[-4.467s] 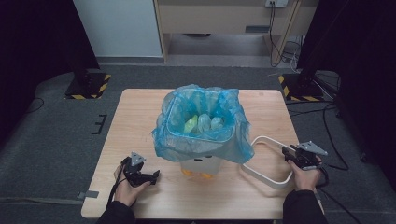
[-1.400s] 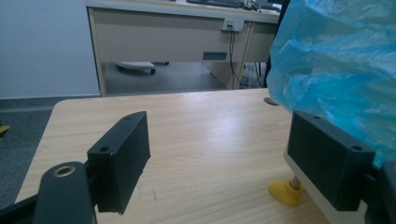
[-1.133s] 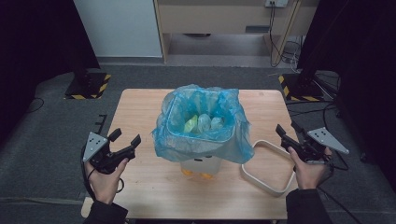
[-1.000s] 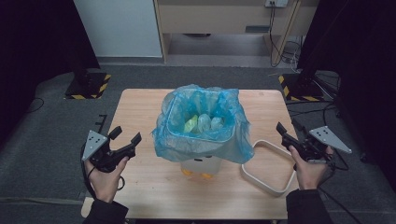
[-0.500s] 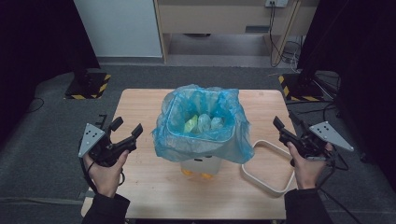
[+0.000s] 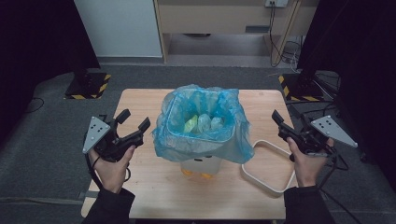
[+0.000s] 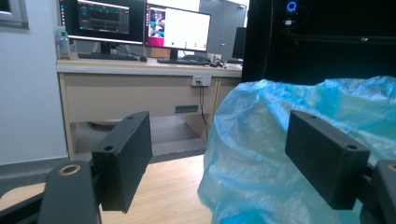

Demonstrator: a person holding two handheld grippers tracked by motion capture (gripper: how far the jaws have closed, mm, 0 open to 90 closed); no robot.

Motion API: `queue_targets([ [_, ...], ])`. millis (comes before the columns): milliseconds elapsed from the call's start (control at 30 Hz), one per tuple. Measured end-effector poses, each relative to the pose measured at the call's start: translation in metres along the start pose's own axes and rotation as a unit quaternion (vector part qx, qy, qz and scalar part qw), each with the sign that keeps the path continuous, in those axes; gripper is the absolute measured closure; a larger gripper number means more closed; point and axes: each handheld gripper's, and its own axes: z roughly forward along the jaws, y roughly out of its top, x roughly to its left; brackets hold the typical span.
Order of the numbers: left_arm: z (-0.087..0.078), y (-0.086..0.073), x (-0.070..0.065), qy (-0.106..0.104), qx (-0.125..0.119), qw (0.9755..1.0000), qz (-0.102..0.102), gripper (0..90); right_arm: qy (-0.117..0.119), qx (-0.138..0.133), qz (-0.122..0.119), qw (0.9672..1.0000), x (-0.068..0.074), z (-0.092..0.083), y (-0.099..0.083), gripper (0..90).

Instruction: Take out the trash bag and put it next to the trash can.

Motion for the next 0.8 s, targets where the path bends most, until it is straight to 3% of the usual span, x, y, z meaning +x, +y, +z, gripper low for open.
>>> queue_targets([
  [800,0.011,0.012,-0.02,-0.023,-0.012,0.9997,-0.002,26.8,0.051,-0.019,-0.011,0.9984,0.036,0.012,0.025,35.6],
])
